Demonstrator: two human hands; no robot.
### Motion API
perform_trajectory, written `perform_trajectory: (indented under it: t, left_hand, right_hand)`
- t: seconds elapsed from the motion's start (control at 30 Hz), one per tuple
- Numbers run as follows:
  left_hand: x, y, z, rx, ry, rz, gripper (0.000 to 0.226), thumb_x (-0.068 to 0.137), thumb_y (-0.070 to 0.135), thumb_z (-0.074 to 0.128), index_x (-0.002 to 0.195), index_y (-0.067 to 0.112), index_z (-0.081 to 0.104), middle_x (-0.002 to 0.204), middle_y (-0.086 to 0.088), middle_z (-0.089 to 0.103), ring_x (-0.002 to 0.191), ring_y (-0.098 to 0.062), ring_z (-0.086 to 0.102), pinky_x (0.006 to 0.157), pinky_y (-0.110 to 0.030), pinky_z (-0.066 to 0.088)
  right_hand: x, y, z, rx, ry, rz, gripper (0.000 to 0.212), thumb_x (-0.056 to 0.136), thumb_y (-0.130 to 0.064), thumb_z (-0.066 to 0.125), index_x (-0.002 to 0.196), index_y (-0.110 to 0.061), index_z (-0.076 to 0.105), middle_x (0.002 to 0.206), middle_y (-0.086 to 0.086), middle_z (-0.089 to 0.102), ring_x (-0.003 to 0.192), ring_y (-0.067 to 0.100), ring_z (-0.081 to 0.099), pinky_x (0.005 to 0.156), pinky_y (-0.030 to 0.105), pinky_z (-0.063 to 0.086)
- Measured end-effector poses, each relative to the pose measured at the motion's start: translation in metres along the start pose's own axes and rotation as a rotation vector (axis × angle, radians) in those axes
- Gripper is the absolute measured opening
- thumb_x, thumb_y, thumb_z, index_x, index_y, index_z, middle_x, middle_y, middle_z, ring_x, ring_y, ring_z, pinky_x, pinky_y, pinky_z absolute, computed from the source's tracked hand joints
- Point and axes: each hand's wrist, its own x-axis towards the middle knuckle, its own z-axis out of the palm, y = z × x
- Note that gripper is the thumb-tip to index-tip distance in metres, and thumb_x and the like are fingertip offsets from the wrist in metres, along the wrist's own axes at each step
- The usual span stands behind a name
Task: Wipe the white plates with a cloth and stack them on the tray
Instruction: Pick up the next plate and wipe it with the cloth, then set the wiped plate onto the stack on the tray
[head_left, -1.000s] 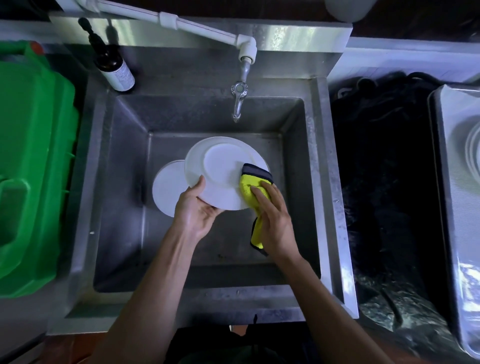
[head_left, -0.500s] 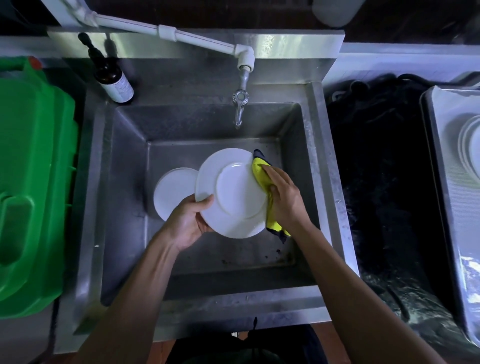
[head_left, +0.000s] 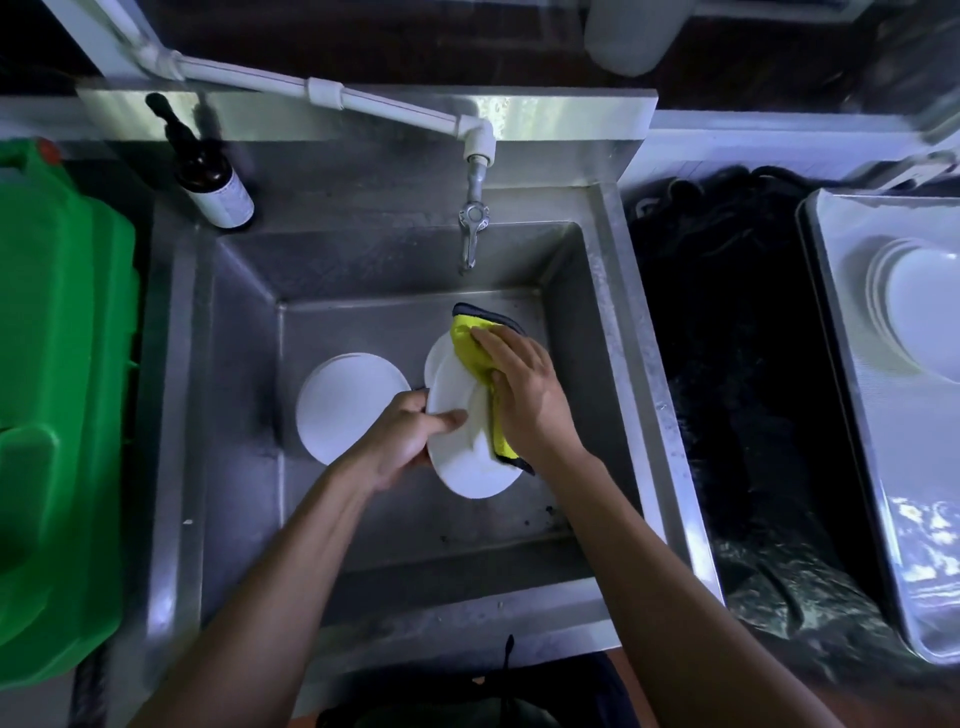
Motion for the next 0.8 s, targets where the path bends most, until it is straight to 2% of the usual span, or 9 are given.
perform_trajectory:
  t: [0.13,0.27,0.37,0.43,0.5,0.57,0.63,0.73,0.8]
  left_hand:
    - [0.005,0.012,0.004,0.093,0.0,0.057,0.021,0.094,0.015,0.069,0.114,0.008,0.07,0.108,-0.011,0.077,0.101,-0.033,0.073,0.078,-0.043,0.058]
    - [0.007,0.021,0.011,0.196,0.025,0.085,0.014,0.097,0.015,0.066,0.11,0.012,0.071,0.105,-0.009,0.078,0.101,-0.033,0.073,0.088,-0.05,0.058]
    - [0.006,0.025,0.022,0.297,0.064,0.135,0.011,0.096,0.021,0.067,0.104,0.018,0.074,0.102,-0.007,0.078,0.1,-0.033,0.072,0.09,-0.055,0.057]
    - [0.005,0.032,0.034,0.388,0.094,0.178,0.015,0.091,0.032,0.064,0.098,0.022,0.074,0.096,-0.004,0.077,0.095,-0.03,0.072,0.085,-0.054,0.057]
    - [0.005,0.04,0.047,0.496,0.113,0.224,0.021,0.087,0.041,0.059,0.093,0.025,0.071,0.088,-0.001,0.076,0.086,-0.027,0.071,0.077,-0.047,0.057]
    - [0.007,0.046,0.061,0.648,0.131,0.3,0.016,0.089,0.04,0.054,0.083,0.028,0.064,0.073,0.005,0.066,0.069,-0.02,0.062,0.064,-0.036,0.048]
    - [0.012,0.051,0.078,0.783,0.18,0.368,0.025,0.096,0.034,0.055,0.071,0.028,0.054,0.063,0.007,0.053,0.058,-0.013,0.05,0.057,-0.033,0.036]
    - [0.017,0.061,0.107,0.955,0.25,0.438,0.038,0.102,0.031,0.054,0.067,0.029,0.04,0.061,0.005,0.046,0.057,-0.016,0.047,0.052,-0.035,0.029]
    - [0.021,0.066,0.129,1.084,0.254,0.477,0.028,0.104,0.032,0.051,0.076,0.028,0.051,0.065,0.004,0.051,0.066,-0.026,0.056,0.055,-0.036,0.031]
  right_hand:
    - [-0.005,-0.005,-0.002,0.01,-0.004,-0.033,0.049,0.097,-0.006,0.044,0.143,-0.017,0.054,0.147,0.008,0.051,0.129,0.033,0.044,0.113,0.044,0.036]
    - [-0.009,-0.004,-0.014,0.091,0.045,0.008,0.052,0.094,0.0,0.046,0.141,-0.017,0.056,0.146,0.006,0.053,0.127,0.031,0.048,0.11,0.034,0.037]
    - [-0.011,0.005,-0.033,0.116,0.107,0.051,0.048,0.096,0.002,0.047,0.14,-0.014,0.057,0.144,0.008,0.054,0.128,0.031,0.051,0.11,0.041,0.042]
    - [-0.013,0.013,-0.049,0.106,0.159,0.051,0.044,0.098,0.004,0.046,0.138,-0.009,0.059,0.14,0.01,0.057,0.125,0.031,0.054,0.105,0.046,0.045]
    - [-0.015,0.023,-0.068,0.083,0.207,0.026,0.044,0.096,0.005,0.044,0.135,-0.006,0.06,0.134,0.011,0.061,0.117,0.033,0.059,0.097,0.049,0.049]
    - [-0.018,0.035,-0.088,0.05,0.242,0.035,0.048,0.091,0.006,0.043,0.133,-0.006,0.062,0.128,0.01,0.063,0.107,0.034,0.061,0.09,0.05,0.051]
    - [-0.021,0.049,-0.108,0.038,0.285,0.061,0.051,0.088,0.009,0.042,0.131,-0.005,0.063,0.123,0.009,0.065,0.1,0.033,0.062,0.085,0.049,0.052]
    - [-0.029,0.069,-0.138,0.014,0.359,0.088,0.052,0.085,0.014,0.042,0.128,-0.004,0.064,0.12,0.009,0.066,0.099,0.033,0.063,0.084,0.048,0.052]
    - [-0.037,0.083,-0.159,0.001,0.402,0.094,0.053,0.084,0.016,0.042,0.128,-0.003,0.065,0.123,0.011,0.066,0.102,0.034,0.063,0.086,0.047,0.053]
